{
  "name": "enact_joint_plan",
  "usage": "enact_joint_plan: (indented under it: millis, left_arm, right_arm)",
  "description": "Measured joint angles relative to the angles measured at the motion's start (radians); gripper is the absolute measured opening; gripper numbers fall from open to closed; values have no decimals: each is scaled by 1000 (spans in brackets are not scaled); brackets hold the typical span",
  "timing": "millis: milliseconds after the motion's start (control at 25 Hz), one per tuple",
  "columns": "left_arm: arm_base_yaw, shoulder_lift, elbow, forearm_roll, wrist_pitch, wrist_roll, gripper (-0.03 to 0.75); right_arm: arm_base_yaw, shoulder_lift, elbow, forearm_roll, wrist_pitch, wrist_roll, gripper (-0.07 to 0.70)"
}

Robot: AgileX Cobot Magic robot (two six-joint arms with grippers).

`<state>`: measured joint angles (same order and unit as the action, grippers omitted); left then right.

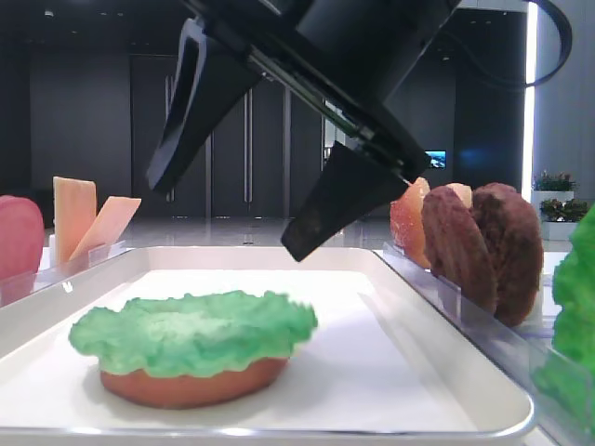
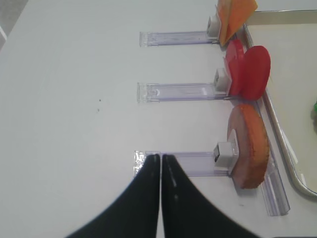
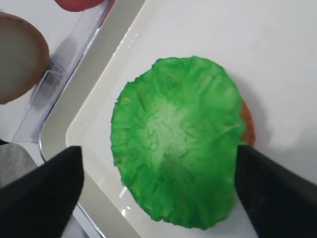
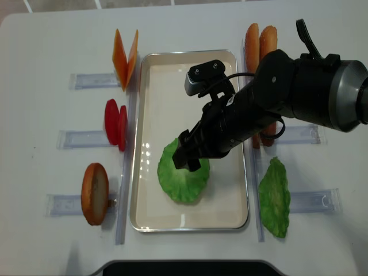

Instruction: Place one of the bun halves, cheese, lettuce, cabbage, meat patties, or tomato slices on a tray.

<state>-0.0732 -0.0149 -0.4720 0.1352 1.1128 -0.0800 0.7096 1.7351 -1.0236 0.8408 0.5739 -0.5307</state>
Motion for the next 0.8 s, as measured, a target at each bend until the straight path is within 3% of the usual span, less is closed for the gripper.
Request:
enact_joint_plan:
  millis: [120, 440, 600, 800]
  left_arm:
    - [0, 0, 0, 0, 0, 0, 0]
    - [0, 0, 0, 0, 0, 0, 0]
    - [0, 0, 0, 0, 0, 0, 0]
    - [0, 0, 0, 0, 0, 0, 0]
  right_arm:
    - [-6, -5, 0, -38, 1, 0, 657]
    - [-78, -173, 0, -93, 19, 1, 663]
    - [-145, -279, 0, -173, 69, 64, 651]
    - [-259, -372, -1, -398, 184, 240, 640]
